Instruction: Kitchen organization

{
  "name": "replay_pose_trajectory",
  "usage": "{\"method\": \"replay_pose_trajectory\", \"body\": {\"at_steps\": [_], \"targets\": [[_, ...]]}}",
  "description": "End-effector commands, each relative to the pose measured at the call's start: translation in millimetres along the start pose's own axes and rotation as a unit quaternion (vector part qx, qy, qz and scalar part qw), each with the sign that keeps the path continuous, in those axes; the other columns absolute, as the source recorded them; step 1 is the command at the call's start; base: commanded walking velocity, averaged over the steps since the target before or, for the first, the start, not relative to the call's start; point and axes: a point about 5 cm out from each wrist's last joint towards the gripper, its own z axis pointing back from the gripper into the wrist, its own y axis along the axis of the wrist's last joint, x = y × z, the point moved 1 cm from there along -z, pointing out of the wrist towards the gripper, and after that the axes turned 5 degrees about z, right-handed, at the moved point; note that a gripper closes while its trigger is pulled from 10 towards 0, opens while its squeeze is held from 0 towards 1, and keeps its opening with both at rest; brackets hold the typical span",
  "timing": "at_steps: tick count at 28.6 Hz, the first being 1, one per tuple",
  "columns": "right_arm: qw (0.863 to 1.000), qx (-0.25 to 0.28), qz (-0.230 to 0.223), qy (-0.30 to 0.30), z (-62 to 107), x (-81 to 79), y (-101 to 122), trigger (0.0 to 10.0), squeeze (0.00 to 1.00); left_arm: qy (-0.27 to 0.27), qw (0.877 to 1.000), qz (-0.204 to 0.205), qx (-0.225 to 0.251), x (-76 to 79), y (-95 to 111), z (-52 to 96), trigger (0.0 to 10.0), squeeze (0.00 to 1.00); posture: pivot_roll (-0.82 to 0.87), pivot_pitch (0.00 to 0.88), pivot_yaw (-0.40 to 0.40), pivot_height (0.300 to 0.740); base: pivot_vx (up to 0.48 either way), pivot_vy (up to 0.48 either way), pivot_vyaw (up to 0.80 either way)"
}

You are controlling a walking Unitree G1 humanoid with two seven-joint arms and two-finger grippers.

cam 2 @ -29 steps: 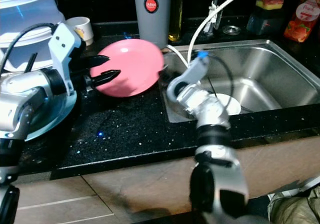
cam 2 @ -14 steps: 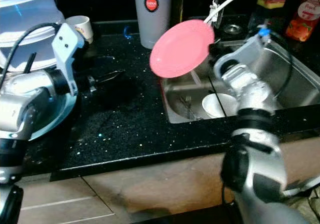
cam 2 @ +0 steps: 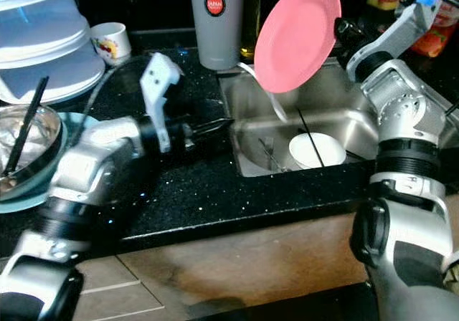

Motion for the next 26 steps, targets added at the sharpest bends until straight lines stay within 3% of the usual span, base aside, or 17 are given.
{"method": "replay_pose_trajectory", "body": {"at_steps": [1, 2, 5, 8, 20, 23, 26], "targets": [[0.996, -0.026, 0.065, 0.048, -1.4, -17.6, -13.2, 0.0, 0.00, -0.014, 1.000, -0.007, -0.026, 3.5, -8.5, -9.4, 10.0, 0.00, 0.01, 0.136, 0.022, 0.740, 0.000, 0.000, 0.00], [0.996, -0.026, 0.065, 0.048, -1.4, -17.6, -13.2, 0.0, 0.00, -0.014, 1.000, -0.007, -0.026, 3.5, -8.5, -9.4, 10.0, 0.00, 0.01, 0.136, 0.022, 0.740, 0.000, 0.000, 0.00], [0.985, -0.054, 0.147, 0.066, 3.1, -22.6, -28.6, 0.0, 0.00, 0.002, 0.998, -0.038, -0.054, -0.4, -11.6, -12.6, 10.0, 0.00, 0.01, 0.136, 0.027, 0.740, 0.000, 0.000, 0.00], [0.978, -0.073, 0.175, 0.085, 6.5, -27.3, -39.1, 0.0, 0.00, 0.012, 0.997, -0.049, -0.063, -4.5, -12.0, -11.3, 10.0, 0.00, 0.01, 0.135, 0.027, 0.740, 0.000, 0.000, 0.00], [0.961, -0.136, 0.209, 0.121, 14.3, -38.4, -75.6, 0.0, 0.00, 0.039, 0.992, -0.070, -0.096, -16.4, -21.9, 2.2, 10.0, 0.00, 0.02, 0.122, 0.016, 0.740, 0.000, 0.000, 0.00], [0.944, -0.183, 0.238, 0.136, 20.7, -41.0, -97.3, 0.0, 0.00, 0.040, 0.992, -0.070, -0.096, -17.5, -27.5, 1.9, 10.0, 0.00, 0.02, 0.116, 0.014, 0.740, 0.000, 0.000, 0.00], [0.938, -0.201, 0.247, 0.139, 23.5, -42.4, -104.9, 0.0, 0.00, 0.035, 0.993, -0.067, -0.095, -15.3, -29.9, -0.6, 10.0, 0.00, 0.02, 0.117, 0.014, 0.740, 0.000, 0.000, 0.00]]}}
